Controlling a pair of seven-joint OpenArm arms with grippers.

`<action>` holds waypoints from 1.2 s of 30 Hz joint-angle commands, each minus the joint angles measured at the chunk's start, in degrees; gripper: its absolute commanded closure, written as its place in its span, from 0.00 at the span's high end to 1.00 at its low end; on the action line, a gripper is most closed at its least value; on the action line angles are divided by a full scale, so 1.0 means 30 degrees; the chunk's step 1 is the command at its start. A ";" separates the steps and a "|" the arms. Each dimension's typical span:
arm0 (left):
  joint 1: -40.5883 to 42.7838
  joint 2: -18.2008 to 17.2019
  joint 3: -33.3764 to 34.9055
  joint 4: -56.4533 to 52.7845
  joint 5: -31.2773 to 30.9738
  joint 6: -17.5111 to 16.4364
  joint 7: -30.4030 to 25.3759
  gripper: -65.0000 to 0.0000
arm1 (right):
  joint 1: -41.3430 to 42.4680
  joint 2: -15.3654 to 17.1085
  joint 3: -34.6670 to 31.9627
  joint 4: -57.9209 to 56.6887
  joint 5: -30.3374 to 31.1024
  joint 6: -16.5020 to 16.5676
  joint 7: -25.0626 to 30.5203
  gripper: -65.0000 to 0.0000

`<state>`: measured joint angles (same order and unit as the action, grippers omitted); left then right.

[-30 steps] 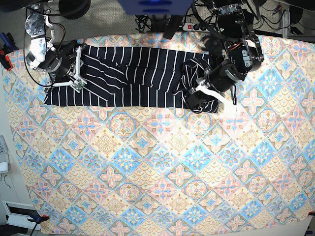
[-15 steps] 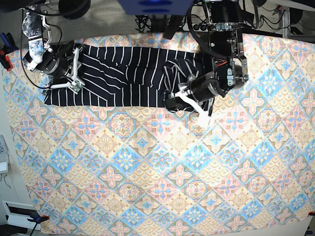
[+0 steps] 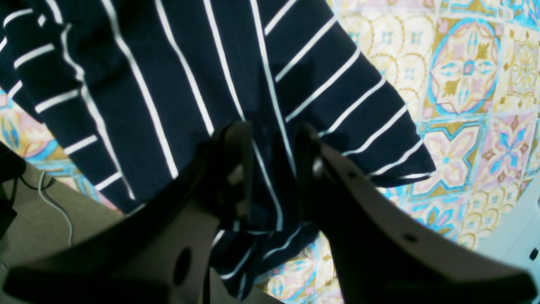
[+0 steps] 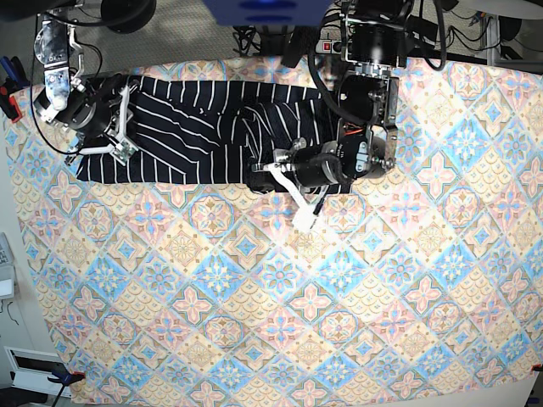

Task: Fold the T-shirt properly
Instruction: 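Grasp the strip's middle with the left gripper and fold it over, then release the fabric and move the left gripper back to the strip's end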

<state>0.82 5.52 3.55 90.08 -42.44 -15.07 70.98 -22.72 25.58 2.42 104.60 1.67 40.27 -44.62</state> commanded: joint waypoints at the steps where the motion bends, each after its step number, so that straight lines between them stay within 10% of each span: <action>1: -0.0229 0.0080 -0.0026 0.0317 -0.0434 -0.0119 -0.0144 0.00 | 0.0145 0.0278 0.0147 0.0314 0.0073 -0.0090 0.0236 0.26; 12: -0.1255 -0.0448 0.2083 0.0317 -0.0639 -0.0295 0.0472 0.14 | 0.0672 0.0249 0.0177 0.0285 0.0073 -0.0090 0.0090 0.26; 20: -0.1226 -0.1327 0.1996 0.1020 -0.0668 -0.2610 0.0413 0.14 | 0.0672 0.0249 0.0177 0.0285 0.0073 -0.0090 0.0090 0.26; 25: 0.0005 -0.3144 -0.1023 0.2983 -0.0815 -0.2610 0.0413 0.16 | 0.0672 0.0219 0.0177 0.0285 0.0073 -0.0090 0.0090 0.26; 36: 0.4284 -0.7070 -0.6415 0.4712 -0.3892 -0.2610 0.0384 0.55 | 0.0672 0.0161 0.0177 0.0285 0.0073 -0.0090 0.0090 0.26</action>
<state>13.98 -15.27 -15.59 103.53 -52.77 -22.70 72.77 -20.97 25.23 2.42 104.57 1.65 40.25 -45.12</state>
